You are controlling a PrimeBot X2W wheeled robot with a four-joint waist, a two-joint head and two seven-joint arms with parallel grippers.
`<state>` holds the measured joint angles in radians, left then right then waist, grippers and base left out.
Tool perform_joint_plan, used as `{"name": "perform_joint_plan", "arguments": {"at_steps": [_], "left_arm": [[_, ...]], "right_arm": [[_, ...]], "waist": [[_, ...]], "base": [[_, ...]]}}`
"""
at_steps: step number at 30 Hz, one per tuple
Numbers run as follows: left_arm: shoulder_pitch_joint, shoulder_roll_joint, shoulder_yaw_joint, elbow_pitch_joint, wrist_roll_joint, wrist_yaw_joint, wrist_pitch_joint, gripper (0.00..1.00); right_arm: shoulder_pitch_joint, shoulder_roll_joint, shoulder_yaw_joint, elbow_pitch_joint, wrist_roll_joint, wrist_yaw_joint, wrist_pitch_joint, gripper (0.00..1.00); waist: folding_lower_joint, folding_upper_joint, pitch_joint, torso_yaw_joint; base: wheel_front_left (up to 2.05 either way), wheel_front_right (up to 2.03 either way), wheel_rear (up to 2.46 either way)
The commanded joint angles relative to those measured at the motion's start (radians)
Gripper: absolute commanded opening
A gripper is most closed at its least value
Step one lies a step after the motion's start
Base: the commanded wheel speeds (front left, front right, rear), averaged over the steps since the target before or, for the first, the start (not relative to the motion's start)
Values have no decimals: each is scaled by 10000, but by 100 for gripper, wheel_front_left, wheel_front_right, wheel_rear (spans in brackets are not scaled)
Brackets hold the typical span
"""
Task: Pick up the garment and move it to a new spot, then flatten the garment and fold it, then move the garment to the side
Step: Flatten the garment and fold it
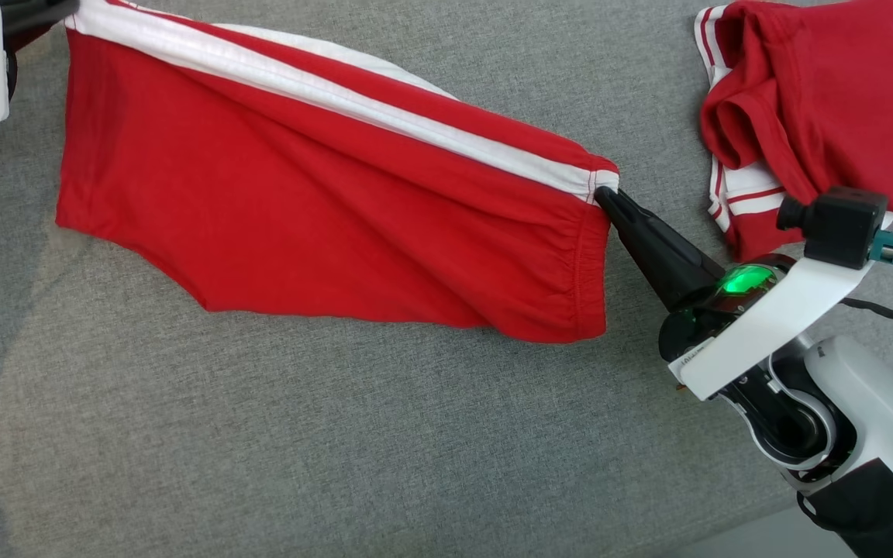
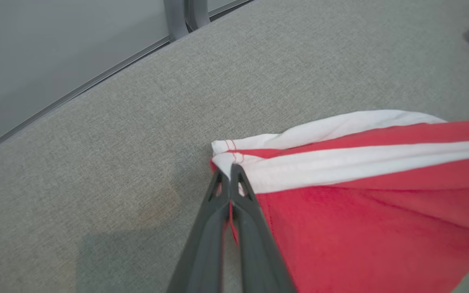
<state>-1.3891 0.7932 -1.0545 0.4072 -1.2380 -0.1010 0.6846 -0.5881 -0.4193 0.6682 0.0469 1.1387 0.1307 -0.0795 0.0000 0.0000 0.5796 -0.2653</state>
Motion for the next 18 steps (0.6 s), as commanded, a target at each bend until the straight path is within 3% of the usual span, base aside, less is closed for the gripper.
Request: {"name": "perform_joint_plan", "arguments": {"at_steps": [1, 3, 6, 7, 8, 9, 18], "left_arm": [[-201, -47, 34, 143, 71, -39, -98, 0], [-171, -100, 8, 233, 60, -71, -107, 0], [-123, -235, -49, 504, 112, -120, -230, 0], [-89, -286, -74, 587, 122, -128, -257, 20], [-48, -350, -84, 659, 80, -157, -281, 95], [-7, -398, -82, 731, 2, -177, -277, 100], [323, -536, -199, 768, -436, -285, -287, 100]], "right_arm": [[-23, 34, -45, 35, -81, 1, -63, 0], [-55, 62, -49, 59, -115, 1, -67, 0], [-161, 193, -58, 137, -203, 1, -91, 24], [-176, 227, -42, 177, -238, 1, -82, 33], [-192, 255, -42, 219, -266, 1, -72, 73], [-212, 284, -44, 258, -305, 1, -65, 100], [-197, 423, -152, 536, -412, 1, -33, 100]], "waist": [[0, 0, 29, -14], [0, 0, 40, -16], [0, 0, 55, -10], [0, 0, 51, -2], [0, 0, 41, 7], [0, 0, 29, 16], [0, 0, -293, 141]], "base": [[0, 0, 0], [0, 0, 0], [0, 0, 0], [0, 0, 0], [0, 0, 0], [0, 0, 0], [0, 0, 0]]}}
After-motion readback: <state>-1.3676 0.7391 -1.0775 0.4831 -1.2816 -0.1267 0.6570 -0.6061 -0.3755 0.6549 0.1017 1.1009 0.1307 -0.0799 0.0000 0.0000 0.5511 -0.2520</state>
